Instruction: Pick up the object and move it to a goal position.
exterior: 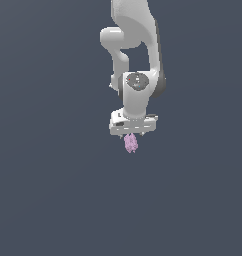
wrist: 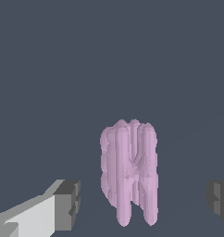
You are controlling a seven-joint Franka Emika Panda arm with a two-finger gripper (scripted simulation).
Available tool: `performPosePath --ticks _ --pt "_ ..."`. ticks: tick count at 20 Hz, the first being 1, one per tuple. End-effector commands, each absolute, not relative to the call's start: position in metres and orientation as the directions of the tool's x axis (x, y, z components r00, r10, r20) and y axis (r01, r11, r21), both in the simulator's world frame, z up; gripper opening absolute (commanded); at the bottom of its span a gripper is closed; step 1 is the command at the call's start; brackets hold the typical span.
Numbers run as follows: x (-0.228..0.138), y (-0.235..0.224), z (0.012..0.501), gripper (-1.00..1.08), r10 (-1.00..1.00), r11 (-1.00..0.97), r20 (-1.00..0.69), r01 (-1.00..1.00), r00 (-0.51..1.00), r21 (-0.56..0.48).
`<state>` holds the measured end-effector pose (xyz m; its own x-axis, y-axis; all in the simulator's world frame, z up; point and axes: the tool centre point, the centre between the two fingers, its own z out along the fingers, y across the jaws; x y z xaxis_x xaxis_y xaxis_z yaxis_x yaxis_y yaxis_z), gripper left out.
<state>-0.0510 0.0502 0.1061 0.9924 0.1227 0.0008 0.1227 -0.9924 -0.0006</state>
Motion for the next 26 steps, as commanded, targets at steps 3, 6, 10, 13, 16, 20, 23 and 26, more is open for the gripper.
performPosePath --ticks 3,6,10,13,16,20,23,26 --pt "-0.052 0.05 0.092 1.0 0.123 -0.992 0.0 0.123 0.992 0.0" --pt "-0.053 0.05 0.076 1.0 0.124 -0.992 0.0 0.124 0.992 0.0" --pt "-0.053 0.05 0.062 1.0 0.125 -0.992 0.0 0.125 0.992 0.0" --pt "-0.053 0.051 0.058 1.0 0.125 -0.992 0.0 0.125 0.992 0.0" --pt "-0.053 0.051 0.058 -1.0 0.125 -0.992 0.0 0.125 0.992 0.0" --pt "-0.053 0.051 0.058 -1.0 0.125 -0.992 0.0 0.125 0.992 0.0" --pt "-0.053 0.051 0.058 -1.0 0.125 -0.992 0.0 0.125 0.992 0.0" --pt "-0.052 0.051 0.058 -1.0 0.126 -0.992 0.001 0.126 0.992 0.0"
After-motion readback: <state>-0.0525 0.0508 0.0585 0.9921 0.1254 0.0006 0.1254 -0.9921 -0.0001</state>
